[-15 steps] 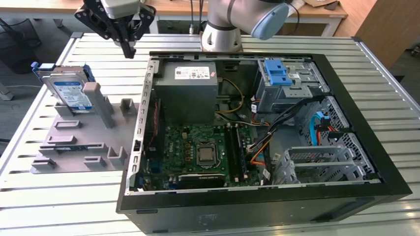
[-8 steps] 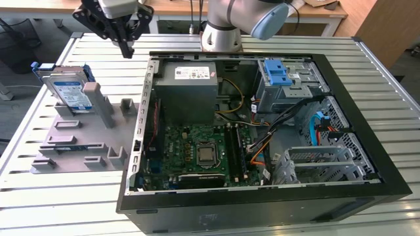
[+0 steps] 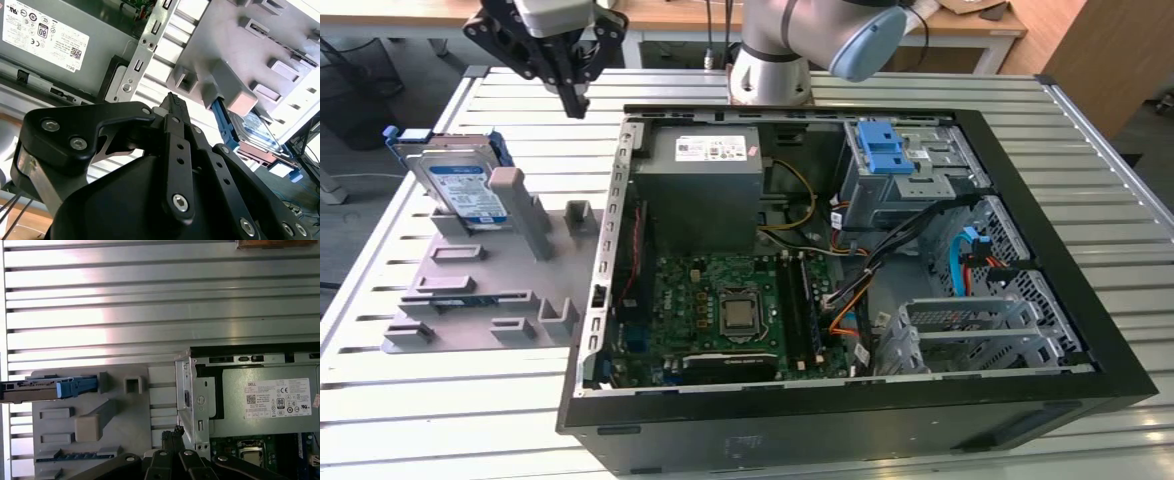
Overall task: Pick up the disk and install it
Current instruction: 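Reach for the disk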
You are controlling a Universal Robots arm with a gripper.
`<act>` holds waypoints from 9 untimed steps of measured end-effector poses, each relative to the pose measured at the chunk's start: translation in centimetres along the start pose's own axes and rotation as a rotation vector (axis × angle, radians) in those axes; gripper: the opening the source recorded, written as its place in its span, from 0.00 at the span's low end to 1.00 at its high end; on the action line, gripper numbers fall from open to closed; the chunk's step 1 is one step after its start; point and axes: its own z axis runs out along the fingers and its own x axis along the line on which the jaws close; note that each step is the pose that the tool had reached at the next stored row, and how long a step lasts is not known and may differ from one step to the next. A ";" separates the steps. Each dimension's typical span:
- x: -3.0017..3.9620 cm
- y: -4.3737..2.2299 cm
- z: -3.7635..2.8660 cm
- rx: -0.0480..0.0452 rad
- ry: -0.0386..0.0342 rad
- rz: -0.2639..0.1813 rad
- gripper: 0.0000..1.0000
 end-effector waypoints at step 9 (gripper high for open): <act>0.47 0.06 0.01 0.0000 0.0000 0.000 0.11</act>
